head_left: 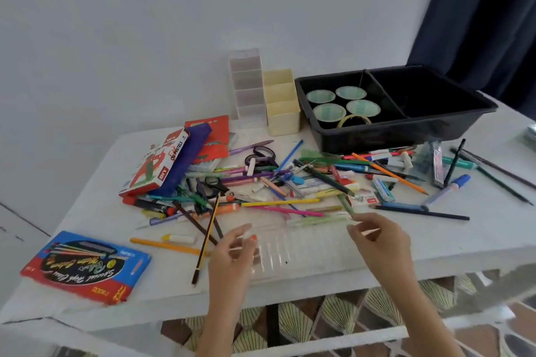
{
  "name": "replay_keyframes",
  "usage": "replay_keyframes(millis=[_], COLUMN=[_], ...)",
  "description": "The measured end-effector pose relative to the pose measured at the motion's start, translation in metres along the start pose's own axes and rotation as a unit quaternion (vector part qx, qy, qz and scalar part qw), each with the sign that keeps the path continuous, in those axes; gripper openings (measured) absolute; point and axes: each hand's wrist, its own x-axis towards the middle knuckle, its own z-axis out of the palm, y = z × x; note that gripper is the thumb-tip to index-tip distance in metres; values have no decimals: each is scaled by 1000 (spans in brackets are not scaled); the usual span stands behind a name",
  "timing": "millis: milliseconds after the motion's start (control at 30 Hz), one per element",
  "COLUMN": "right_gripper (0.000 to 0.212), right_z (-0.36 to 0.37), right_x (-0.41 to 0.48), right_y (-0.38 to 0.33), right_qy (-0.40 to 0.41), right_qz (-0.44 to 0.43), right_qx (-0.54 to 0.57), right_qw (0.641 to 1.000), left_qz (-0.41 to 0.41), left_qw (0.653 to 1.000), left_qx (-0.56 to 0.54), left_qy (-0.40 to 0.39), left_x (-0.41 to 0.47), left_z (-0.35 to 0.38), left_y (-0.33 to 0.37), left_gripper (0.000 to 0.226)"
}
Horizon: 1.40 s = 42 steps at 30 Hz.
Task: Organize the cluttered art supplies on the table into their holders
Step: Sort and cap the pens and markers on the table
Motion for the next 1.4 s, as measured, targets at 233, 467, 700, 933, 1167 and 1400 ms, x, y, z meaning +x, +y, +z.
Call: replay_keyframes(millis=[233,467,700,933,1167,1400], right_gripper=[19,17,18,18,8,20], right_z=[-2,0,-6,-8,-24,-47], right_x=[-2,12,27,33,51,105], right_y=[26,37,46,54,47,45], right_qy=[21,50,9,9,19,68], right_qz=[12,-22,-57,-69,-101,-120], right_qx=[-42,-24,-61,-19,-21,-129], right_qw=[999,998,996,997,994,982], left_qz=[71,92,97,121,177,234], left_qw=[983,980,978,972,950,954], left_qx=[169,170,165,185,222,172], left_qy=[33,54,84,75,130,81], left_x=[2,8,4,4,8,12], left_z=[17,32,46,51,62,97], left_y=[-28,-28,-32,-30,-10,20], left_gripper=[24,26,27,29,27,23])
